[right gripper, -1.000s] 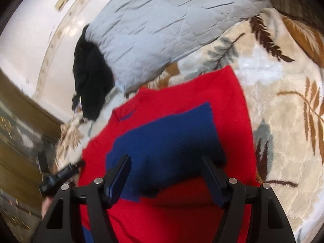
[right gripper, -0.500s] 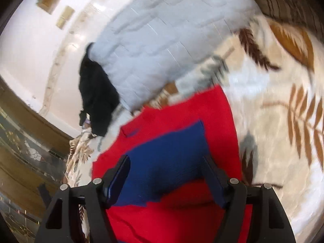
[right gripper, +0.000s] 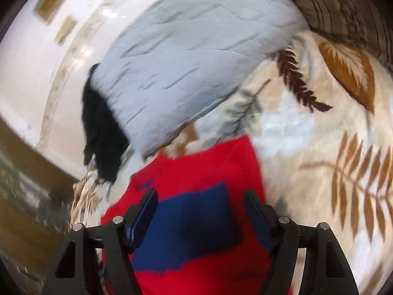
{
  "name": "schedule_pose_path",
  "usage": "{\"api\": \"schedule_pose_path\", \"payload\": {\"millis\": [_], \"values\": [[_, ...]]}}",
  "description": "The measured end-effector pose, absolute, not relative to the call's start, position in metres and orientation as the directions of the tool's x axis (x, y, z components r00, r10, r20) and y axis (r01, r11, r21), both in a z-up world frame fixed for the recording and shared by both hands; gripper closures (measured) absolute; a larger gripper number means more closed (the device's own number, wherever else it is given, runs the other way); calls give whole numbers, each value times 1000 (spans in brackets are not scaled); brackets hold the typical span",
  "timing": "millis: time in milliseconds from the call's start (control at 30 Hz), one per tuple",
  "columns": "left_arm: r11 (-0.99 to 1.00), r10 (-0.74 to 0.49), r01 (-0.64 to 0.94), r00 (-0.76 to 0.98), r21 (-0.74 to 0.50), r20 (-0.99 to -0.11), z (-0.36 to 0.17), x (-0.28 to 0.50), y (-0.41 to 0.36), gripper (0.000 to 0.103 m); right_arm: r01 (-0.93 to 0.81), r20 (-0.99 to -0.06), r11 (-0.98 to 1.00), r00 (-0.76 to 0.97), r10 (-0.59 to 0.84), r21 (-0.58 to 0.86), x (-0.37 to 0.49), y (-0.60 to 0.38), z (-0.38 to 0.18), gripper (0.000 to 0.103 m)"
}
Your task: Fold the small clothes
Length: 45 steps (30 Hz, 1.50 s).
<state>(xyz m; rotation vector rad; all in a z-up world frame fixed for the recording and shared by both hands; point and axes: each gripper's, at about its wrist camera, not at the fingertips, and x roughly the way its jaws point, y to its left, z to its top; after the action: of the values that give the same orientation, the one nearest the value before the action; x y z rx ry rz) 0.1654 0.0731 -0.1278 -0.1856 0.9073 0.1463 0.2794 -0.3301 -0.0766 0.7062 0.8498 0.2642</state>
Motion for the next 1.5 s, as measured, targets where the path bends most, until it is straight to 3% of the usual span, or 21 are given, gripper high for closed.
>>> {"api": "schedule_pose_path", "payload": {"millis": [67, 100, 167, 233, 267, 333, 700, 1133, 1500], "values": [[973, 41, -203, 613, -107, -789, -129, 164, 73, 8, -4, -536, 647, 558, 634, 762, 305, -326, -89, 26], [973, 41, -203, 615, -108, -788, -129, 164, 74, 8, -26, -552, 670, 544, 632, 742, 320, -323, -95, 28], [974, 43, -202, 614, -104, -788, -129, 164, 74, 7, 56, -659, 779, 573, 487, 624, 337, -332, -110, 28], [974, 38, -200, 616, -109, -787, -129, 163, 75, 7, 137, -555, 627, 632, 541, 767, 337, -361, -122, 33], [974, 37, -200, 616, -110, -787, -130, 163, 75, 7, 142, -553, 631, 650, 522, 763, 332, -363, -116, 32], [974, 40, -198, 614, -105, -788, -131, 165, 74, 5, 129, -606, 719, 648, 460, 683, 316, -355, -99, 32], [975, 28, -195, 583, -106, -812, -123, 165, 76, 4, 117, -768, 828, 461, 444, 549, 185, -334, -106, 31], [944, -234, -86, 505, -318, -831, -105, -60, 88, 4, 136, -660, 675, 418, 625, 725, 11, -364, -117, 30], [944, -264, -44, 497, -328, -827, -109, -100, 61, 6, 73, -597, 630, 420, 684, 773, -28, -343, -129, 29]]}}
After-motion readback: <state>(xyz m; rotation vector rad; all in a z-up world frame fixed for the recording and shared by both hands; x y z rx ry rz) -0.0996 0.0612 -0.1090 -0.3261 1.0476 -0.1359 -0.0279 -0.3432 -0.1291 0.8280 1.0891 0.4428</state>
